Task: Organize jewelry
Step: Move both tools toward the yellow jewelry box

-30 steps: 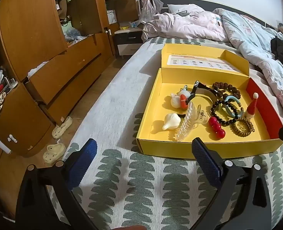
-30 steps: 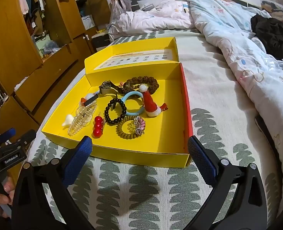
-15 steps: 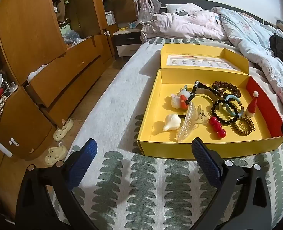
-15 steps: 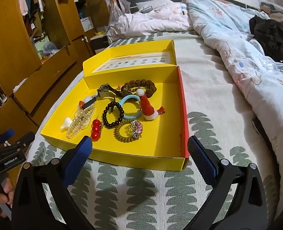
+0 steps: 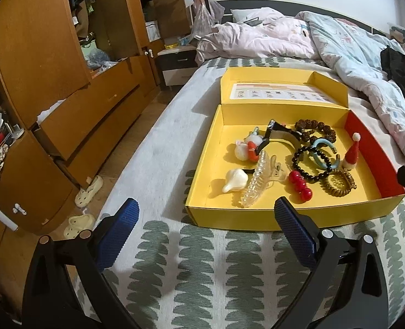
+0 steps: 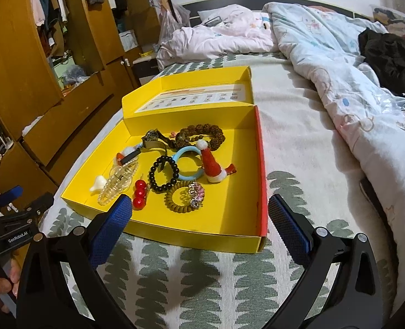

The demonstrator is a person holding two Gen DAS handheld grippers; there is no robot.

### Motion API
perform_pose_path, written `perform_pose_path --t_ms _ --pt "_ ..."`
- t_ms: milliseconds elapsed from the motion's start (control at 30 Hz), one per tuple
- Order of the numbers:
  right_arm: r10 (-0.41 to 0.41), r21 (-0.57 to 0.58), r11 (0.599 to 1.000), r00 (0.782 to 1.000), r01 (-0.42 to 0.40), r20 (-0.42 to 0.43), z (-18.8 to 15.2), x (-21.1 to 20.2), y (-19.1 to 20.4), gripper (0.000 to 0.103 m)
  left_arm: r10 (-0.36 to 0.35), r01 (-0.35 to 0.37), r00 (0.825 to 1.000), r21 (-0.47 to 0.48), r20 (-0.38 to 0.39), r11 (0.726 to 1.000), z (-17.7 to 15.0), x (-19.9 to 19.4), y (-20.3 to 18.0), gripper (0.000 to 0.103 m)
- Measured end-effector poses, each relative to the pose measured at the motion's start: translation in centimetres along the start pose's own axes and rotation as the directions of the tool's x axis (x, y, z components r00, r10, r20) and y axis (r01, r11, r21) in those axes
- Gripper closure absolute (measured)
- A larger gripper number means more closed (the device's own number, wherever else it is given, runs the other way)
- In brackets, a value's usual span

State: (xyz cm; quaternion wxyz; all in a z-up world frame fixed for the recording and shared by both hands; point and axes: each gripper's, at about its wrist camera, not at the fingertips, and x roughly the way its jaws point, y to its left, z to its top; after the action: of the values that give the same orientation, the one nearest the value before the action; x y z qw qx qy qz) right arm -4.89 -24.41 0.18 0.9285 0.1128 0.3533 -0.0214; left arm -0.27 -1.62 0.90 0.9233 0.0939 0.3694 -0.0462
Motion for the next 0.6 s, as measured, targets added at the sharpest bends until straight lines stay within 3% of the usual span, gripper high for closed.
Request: perform_pose_path --t_ms 333,600 --pt "0.056 -0.063 0.997 0.998 -0.055 0.024 1.5 -0.4 0.8 0.004 -0.04 0.04 0.999 -0.001 0.007 0.999 1.0 -0.6 -0.9 0.005" --pt "0.129 -0.011 0.992 0.991 -0.129 -0.03 6.4 1.9 0.4 0.004 -0.092 0.092 0.996 -0.018 0.007 0.996 3.9 -0.1 -1.4 0.005"
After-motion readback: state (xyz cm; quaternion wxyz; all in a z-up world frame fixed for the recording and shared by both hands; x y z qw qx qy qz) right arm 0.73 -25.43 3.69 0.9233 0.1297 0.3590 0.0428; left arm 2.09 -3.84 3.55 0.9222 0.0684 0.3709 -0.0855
